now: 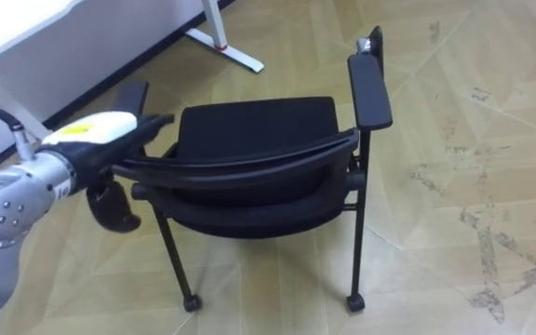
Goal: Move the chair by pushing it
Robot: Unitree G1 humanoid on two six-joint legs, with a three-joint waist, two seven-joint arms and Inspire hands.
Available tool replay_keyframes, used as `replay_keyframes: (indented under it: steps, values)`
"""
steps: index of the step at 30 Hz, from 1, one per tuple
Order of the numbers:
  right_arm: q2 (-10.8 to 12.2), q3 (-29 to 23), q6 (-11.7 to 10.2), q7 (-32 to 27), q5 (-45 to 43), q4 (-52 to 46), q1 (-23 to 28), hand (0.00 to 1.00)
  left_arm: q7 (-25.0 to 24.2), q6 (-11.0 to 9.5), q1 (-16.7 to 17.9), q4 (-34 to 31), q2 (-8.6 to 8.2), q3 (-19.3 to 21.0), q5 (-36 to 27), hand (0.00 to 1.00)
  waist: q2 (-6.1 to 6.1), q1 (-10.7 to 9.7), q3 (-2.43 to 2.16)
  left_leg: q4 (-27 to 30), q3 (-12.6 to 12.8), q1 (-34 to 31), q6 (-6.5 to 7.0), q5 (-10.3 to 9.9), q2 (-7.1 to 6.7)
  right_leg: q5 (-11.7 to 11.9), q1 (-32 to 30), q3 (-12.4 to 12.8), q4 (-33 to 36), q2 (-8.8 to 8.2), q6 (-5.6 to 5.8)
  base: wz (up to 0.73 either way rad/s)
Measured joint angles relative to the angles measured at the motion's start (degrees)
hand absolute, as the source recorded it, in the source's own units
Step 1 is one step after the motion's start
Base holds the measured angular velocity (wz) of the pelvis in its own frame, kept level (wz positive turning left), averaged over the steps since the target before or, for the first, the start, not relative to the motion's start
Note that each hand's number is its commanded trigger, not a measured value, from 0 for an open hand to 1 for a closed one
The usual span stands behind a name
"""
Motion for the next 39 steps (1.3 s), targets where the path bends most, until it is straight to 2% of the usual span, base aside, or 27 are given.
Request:
replay_keyframes:
  steps: [2, 8, 12, 14, 15, 18, 20, 22, 25, 28, 32, 39]
  values:
    - [0.0, 0.04, 0.0, -0.42, 0.15, -0.12, -0.03, 0.0, 0.35, 0.5, 0.03, 3.86, 0.0, 0.0, -0.32, 0.0, -0.02, -0.1, 0.0, -0.04, 0.02, -0.08, 0.0, 0.0, 0.03, 0.0, -0.04, -0.13, 0.06, 0.02, 0.0, 0.0]
    - [-0.03, 0.0, 1.12, -1.23, 0.18, -1.91, 0.86, 0.0, 1.87, 0.63, 0.06, 5.83, -0.24, 0.0, -0.31, 0.0, -0.61, -0.15, -0.34, -0.08, 0.31, 0.5, 0.0, 0.0, 0.11, 0.0, 0.29, 0.31, 0.08, 0.06, 0.0, -0.03]
    - [-0.01, -0.01, 1.18, -1.69, 0.19, -3.9, 2.0, 0.0, 5.15, 0.07, 0.38, 9.44, -1.95, 0.15, -0.35, 0.0, -1.05, -0.04, -0.21, -0.28, 0.87, 1.66, 0.0, 0.0, 0.21, 0.0, 1.15, 0.97, 0.18, 0.08, 0.0, -0.09]
    - [0.06, 0.0, 1.16, -2.44, 0.2, -5.47, 2.47, 0.0, 8.86, -0.96, 1.5, 11.88, -3.09, 0.71, -0.36, 0.0, -1.16, 0.05, -0.3, -1.18, 1.81, 2.63, -0.02, -0.01, 0.59, -0.01, 1.39, 1.47, 0.65, 0.26, 0.0, -0.21]
    - [0.09, 0.09, 1.16, -2.73, 0.18, -5.78, 2.5, 0.0, 9.63, -1.27, 1.51, 12.56, -3.14, 0.7, -0.35, 0.0, -1.25, 0.05, -0.36, -1.2, 1.9, 2.68, -0.03, -0.01, 0.66, -0.01, 1.37, 1.46, 0.76, 0.31, 0.0, -0.15]
    - [0.1, 0.06, 1.14, -3.42, 0.15, -6.21, 2.52, 0.0, 14.12, -3.56, 1.96, 16.35, -3.29, 0.74, -0.19, 0.0, -2.07, 0.08, -0.83, -1.14, 2.39, 2.79, -0.27, 0.13, 0.87, -0.01, 1.39, 1.89, 0.72, 0.45, -0.01, -0.09]
    - [0.06, -0.05, 1.15, -3.5, -0.41, -6.92, 2.8, 0.0, 17.9, -5.07, 3.79, 18.37, -4.12, 2.02, -0.23, 0.0, -2.55, -0.03, -1.11, -1.2, 3.01, 3.0, -0.47, 0.23, 1.13, 0.03, 1.39, 2.32, 0.72, 0.64, -0.12, -0.14]
    - [-0.05, -0.07, 1.2, -3.52, -1.48, -7.11, 3.2, 0.0, 20.32, -5.75, 4.01, 19.88, -5.49, 2.95, -0.18, 0.0, -2.77, -0.06, -1.24, -1.18, 3.19, 3.05, -0.57, 0.29, 1.19, 0.06, 1.38, 2.73, 0.72, 0.75, -0.21, -0.09]
    - [-0.05, 0.0, 1.24, -3.45, -2.37, -7.12, 3.54, 0.0, 23.59, -6.87, 4.56, 21.6, -5.75, 2.91, -0.18, 0.0, -2.99, -0.06, -1.31, -1.22, 3.78, 3.13, -0.68, 0.38, 1.24, 0.03, 1.34, 2.95, 0.64, 0.77, -0.38, -0.06]
    - [-0.02, 0.0, 1.23, -3.68, -2.36, -7.12, 4.21, 0.0, 27.94, -7.49, 6.24, 22.33, -6.83, 3.04, 0.38, 0.0, -3.52, 0.28, -1.51, -2.16, 4.92, 4.3, -0.73, 0.49, 1.49, -0.11, 1.73, 3.79, 0.64, 0.8, -0.52, -0.14]
    - [-0.02, -0.01, 1.19, -5.09, -2.24, -7.16, 4.51, 0.0, 33.79, -8.93, 7.46, 24.08, -7.06, 3.01, 0.33, 0.0, -3.96, 0.27, -1.39, -2.71, 5.5, 5.26, -0.77, 0.49, 1.7, -0.19, 2.27, 4.56, 0.51, 0.98, -0.61, -0.09]
    - [0.04, -0.03, 1.14, -6.1, -2.29, -9.16, 5.06, 0.0, 39.96, -9.92, 7.25, 27.46, -7.9, 3.12, 0.3, 0.0, -3.96, 0.27, -1.38, -3.15, 5.95, 5.37, -0.85, 0.53, 1.89, -0.18, 2.31, 5.27, -0.27, 1.18, -0.76, -0.04]
